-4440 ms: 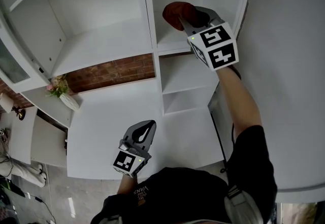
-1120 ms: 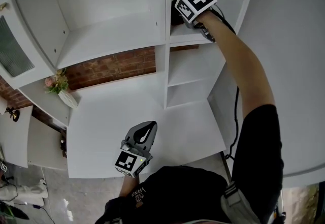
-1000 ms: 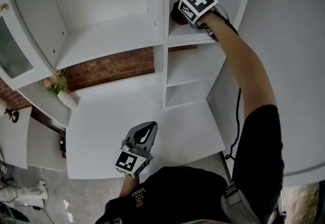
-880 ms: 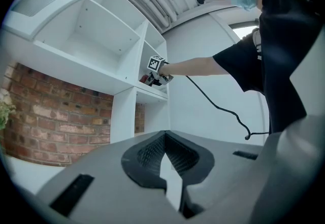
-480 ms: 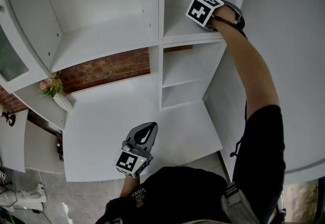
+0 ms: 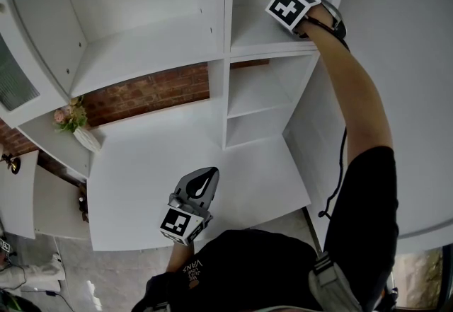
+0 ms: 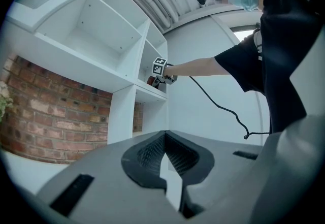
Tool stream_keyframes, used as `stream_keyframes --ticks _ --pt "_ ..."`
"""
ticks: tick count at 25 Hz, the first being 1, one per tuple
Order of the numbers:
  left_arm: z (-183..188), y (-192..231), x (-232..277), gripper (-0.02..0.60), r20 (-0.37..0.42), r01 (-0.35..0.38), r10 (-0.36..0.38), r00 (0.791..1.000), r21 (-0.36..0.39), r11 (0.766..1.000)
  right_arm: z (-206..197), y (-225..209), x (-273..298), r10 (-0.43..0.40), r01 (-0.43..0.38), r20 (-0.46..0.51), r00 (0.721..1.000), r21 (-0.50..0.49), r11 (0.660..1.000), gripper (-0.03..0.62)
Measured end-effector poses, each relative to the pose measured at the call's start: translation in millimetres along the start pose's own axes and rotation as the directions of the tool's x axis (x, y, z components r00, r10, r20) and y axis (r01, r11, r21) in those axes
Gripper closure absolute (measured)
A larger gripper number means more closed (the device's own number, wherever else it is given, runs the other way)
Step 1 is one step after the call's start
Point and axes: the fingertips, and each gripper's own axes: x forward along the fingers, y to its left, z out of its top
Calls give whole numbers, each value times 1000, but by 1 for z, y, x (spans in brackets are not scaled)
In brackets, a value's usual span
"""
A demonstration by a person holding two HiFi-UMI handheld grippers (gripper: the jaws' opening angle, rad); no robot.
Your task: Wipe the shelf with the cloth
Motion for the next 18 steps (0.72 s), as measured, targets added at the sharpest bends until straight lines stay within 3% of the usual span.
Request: stream_keyframes --ticks 3,6,12,18 --pt "0 -1 -2 577 -2 11 -11 1000 1 1000 8 4 -10 63 -73 80 995 119 990 523" --pt "0 -3 -4 577 -3 28 -28 1000 -1 1000 23 18 -27 148 -184 184 972 195 963 525" --pt "3 -6 -11 577 -5 70 -70 998 1 998 60 53 -70 326 -460 398 857 309 832 523" --pt "4 -10 -19 577 -14 115 -115 993 1 993 78 86 -105 421 -623 513 748 324 712 523"
